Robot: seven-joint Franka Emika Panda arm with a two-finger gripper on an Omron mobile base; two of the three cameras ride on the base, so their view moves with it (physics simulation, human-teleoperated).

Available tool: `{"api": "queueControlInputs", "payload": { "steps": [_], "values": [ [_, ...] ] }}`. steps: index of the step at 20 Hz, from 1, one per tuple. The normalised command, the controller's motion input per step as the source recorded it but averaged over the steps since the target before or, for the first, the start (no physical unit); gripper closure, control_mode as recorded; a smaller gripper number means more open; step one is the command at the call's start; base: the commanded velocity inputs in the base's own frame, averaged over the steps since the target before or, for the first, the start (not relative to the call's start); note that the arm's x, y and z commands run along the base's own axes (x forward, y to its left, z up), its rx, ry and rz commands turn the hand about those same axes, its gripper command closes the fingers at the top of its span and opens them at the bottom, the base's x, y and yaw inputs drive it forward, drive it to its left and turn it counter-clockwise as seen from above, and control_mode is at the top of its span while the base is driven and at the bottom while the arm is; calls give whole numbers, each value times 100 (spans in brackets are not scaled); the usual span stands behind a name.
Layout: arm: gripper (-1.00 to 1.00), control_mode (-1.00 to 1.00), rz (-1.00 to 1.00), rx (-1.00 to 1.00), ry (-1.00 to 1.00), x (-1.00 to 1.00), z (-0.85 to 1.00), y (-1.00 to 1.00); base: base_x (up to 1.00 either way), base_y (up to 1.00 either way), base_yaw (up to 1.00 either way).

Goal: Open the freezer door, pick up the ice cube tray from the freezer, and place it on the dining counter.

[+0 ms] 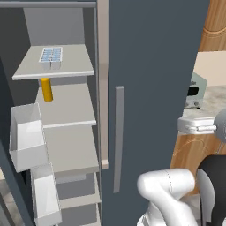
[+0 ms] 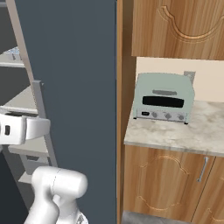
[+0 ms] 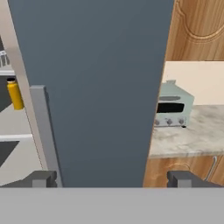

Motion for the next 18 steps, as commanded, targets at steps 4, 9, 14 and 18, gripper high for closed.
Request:
{"api": "queueControlInputs", "payload": {
  "steps": [4,9,14,18],
  "values": [
    [-100,-100,3,0,-8,0,-22,0,0,0,0],
    [-100,100,6,0,-6,0,-2,-2,-5,0,3],
    [-100,100,0,0,0,0,0,0,-33,40,4],
    [-100,100,0,0,0,0,0,0,-26,61,9]
  ]
}}
